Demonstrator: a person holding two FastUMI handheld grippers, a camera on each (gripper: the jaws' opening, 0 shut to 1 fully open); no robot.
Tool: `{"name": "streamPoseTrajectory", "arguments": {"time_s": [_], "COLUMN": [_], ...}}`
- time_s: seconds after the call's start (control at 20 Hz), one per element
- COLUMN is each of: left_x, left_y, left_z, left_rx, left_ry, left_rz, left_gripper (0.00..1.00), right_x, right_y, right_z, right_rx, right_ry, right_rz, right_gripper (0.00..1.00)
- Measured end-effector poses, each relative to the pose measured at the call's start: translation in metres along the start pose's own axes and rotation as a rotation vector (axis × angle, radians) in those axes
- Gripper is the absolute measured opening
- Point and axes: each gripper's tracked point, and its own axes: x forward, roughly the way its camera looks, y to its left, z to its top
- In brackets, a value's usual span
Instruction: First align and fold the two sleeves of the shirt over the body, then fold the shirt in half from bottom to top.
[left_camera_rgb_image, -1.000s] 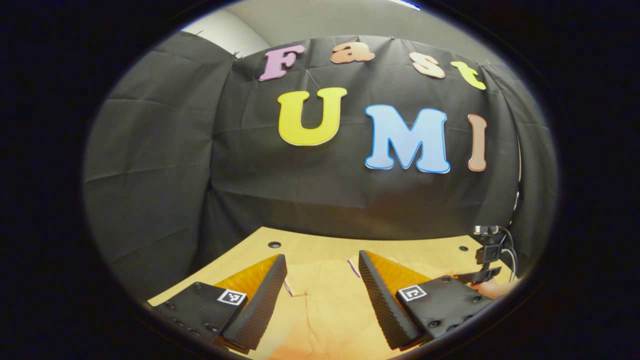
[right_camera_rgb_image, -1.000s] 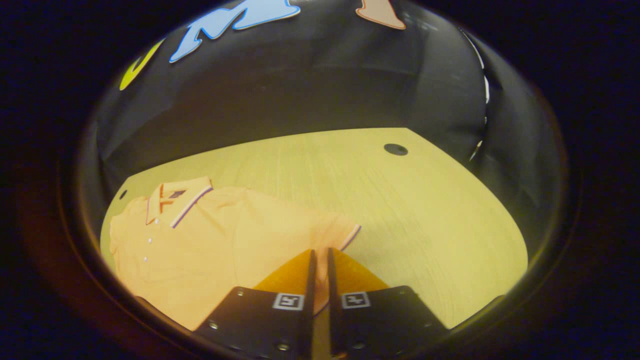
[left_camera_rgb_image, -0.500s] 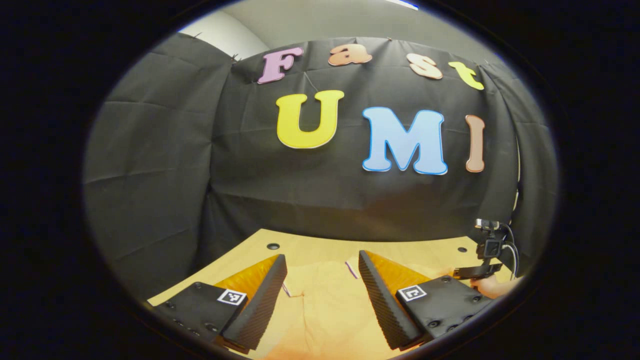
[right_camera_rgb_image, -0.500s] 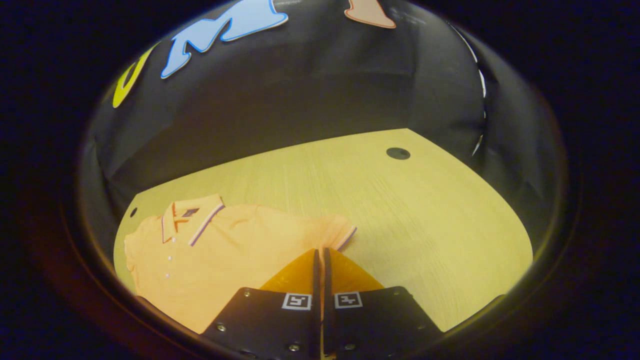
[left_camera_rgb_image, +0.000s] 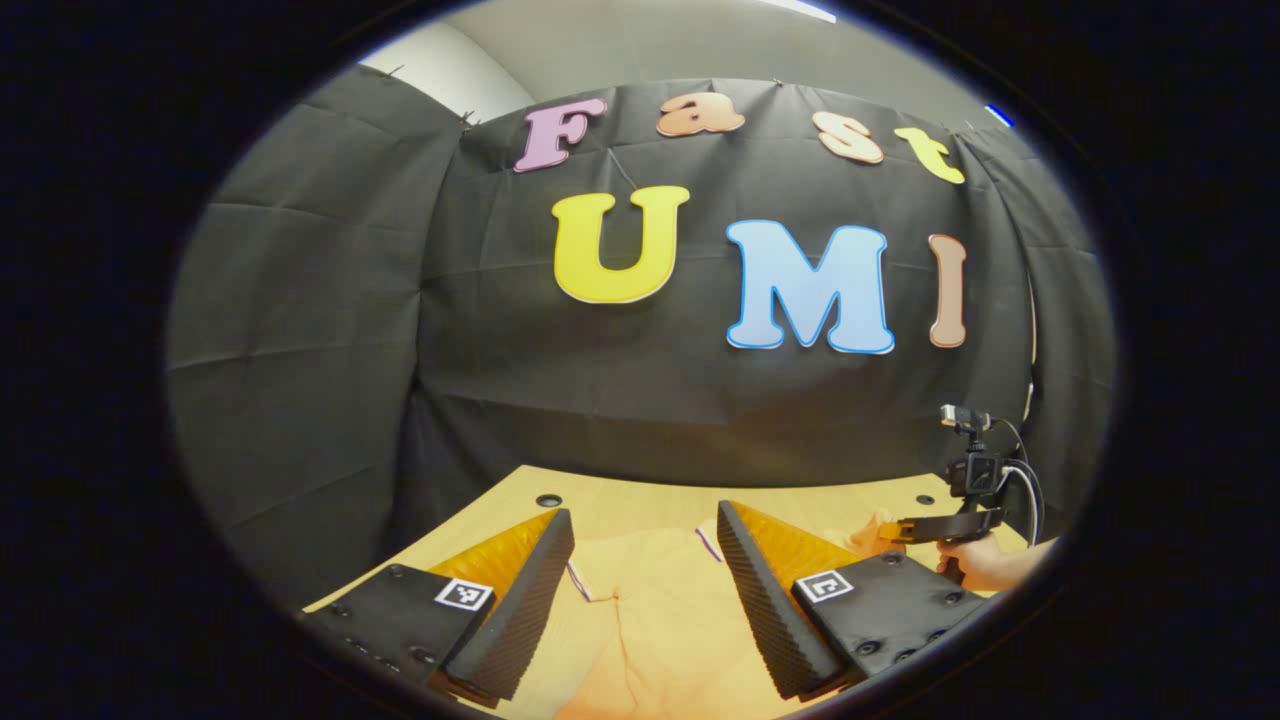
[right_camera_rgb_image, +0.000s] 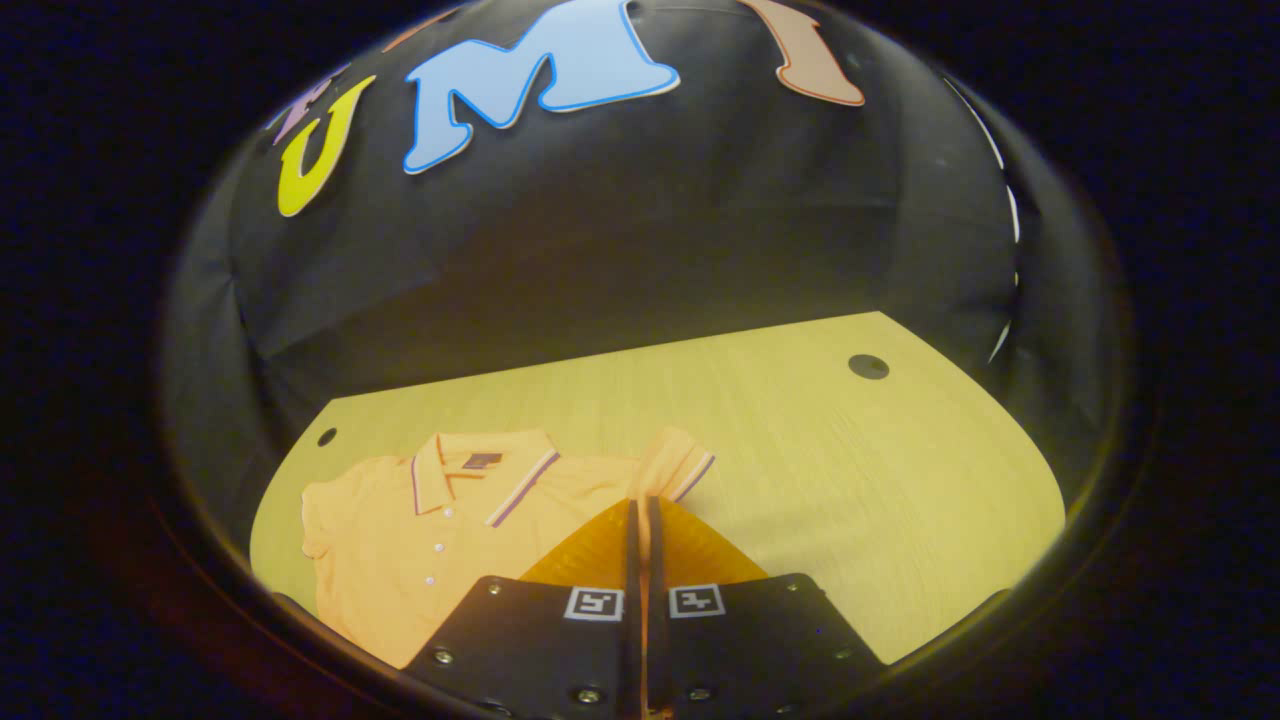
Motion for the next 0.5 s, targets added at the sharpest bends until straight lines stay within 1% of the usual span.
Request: {"name": "streamPoseTrajectory", "arguments": {"time_s": [0.15, 0.2, 0.25, 0.3, 0.4, 0.45, 0.5], "left_x": [0.001, 0.000, 0.000, 0.000, 0.001, 0.001, -0.001], "left_y": [0.018, 0.024, 0.031, 0.036, 0.046, 0.051, 0.057], "left_z": [-0.003, -0.004, -0.005, -0.006, -0.009, -0.011, -0.012], "left_rx": [-0.006, -0.006, -0.006, -0.007, -0.024, -0.033, -0.039], "left_ry": [0.001, 0.002, 0.001, 0.003, 0.007, 0.007, 0.006], "left_rz": [0.010, 0.016, 0.022, 0.028, 0.040, 0.049, 0.057], "left_gripper": [0.94, 0.97, 0.97, 0.94, 0.95, 0.97, 0.97], "right_x": [0.001, 0.001, 0.002, 0.004, 0.005, 0.006, 0.007], "right_y": [0.022, 0.028, 0.034, 0.040, 0.045, 0.048, 0.050], "right_z": [-0.002, -0.005, -0.010, -0.015, -0.019, -0.020, -0.023], "right_rx": [-0.042, -0.061, -0.081, -0.102, -0.139, -0.148, -0.158], "right_ry": [0.001, 0.007, 0.017, 0.027, 0.039, 0.050, 0.054], "right_rz": [0.021, 0.026, 0.031, 0.033, 0.027, 0.028, 0.026], "right_gripper": [0.03, 0.03, 0.03, 0.04, 0.04, 0.05, 0.05]}}
